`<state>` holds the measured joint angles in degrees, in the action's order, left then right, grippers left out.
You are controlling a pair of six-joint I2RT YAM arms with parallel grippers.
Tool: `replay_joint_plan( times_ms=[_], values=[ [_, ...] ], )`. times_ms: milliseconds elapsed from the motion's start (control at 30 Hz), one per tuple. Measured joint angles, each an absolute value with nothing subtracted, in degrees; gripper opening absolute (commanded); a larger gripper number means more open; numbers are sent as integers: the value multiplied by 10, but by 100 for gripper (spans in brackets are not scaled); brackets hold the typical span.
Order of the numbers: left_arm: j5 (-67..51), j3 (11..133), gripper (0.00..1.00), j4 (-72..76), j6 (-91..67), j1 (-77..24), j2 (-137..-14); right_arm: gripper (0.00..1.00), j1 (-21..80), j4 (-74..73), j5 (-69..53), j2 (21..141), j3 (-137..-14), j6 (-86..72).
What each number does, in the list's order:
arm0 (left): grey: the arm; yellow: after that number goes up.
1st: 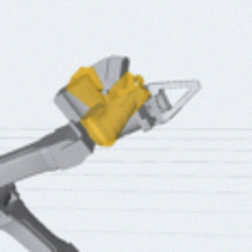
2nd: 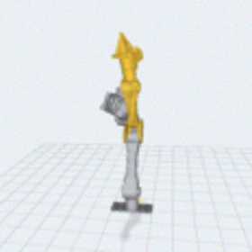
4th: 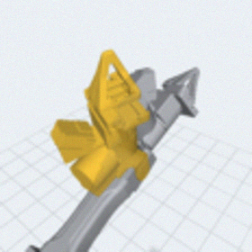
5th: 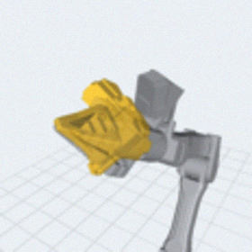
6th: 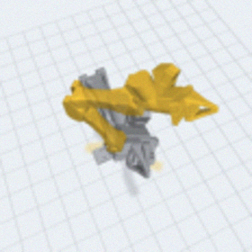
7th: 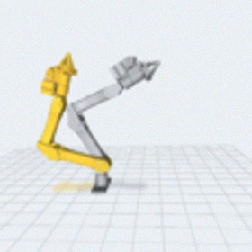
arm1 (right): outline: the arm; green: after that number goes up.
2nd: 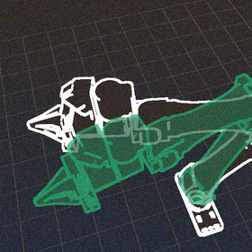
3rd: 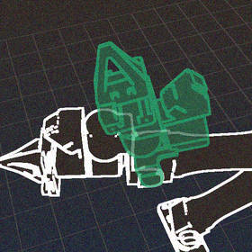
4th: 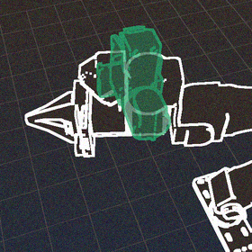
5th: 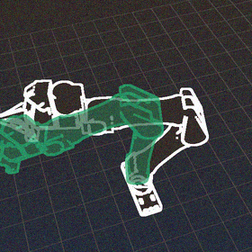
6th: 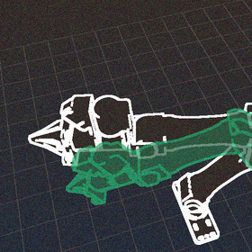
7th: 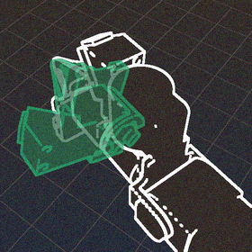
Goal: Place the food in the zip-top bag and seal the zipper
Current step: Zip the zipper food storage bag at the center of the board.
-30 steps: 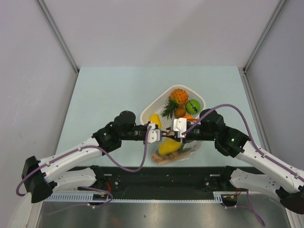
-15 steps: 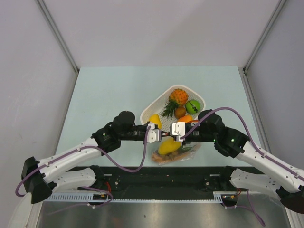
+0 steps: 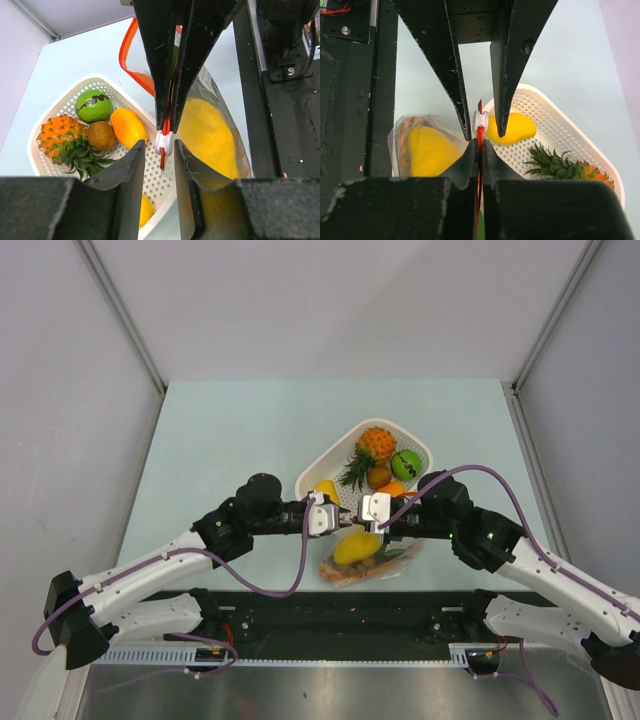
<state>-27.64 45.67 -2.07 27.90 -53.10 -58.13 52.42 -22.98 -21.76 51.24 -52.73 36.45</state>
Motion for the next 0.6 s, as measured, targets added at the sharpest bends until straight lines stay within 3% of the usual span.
replay_joint_plan(
  times_ms=[233, 367, 400, 433, 500, 567, 600],
  values=[
    [-276, 447, 31, -18, 270, -531, -581, 0, 524, -229, -216, 510, -527, 358],
    [-276, 446, 12, -19, 271, -531, -581, 0, 524, -229, -216, 510, -527, 356],
    [-276, 446, 1, -19, 271, -531, -581, 0, 524, -229, -216, 510, -527, 356],
    [-276, 446, 0, -19, 271, -531, -581, 0, 524, -229, -217, 510, -527, 356],
    [-276, 446, 0, -19, 274, -531, -581, 13, 523, -229, -217, 510, -528, 356],
    [-276, 446, 0, -19, 275, -531, -581, 35, 523, -229, -219, 510, -527, 356],
    [-276, 446, 0, -19, 275, -531, -581, 38, 523, -229, -221, 510, -527, 357]
  ],
)
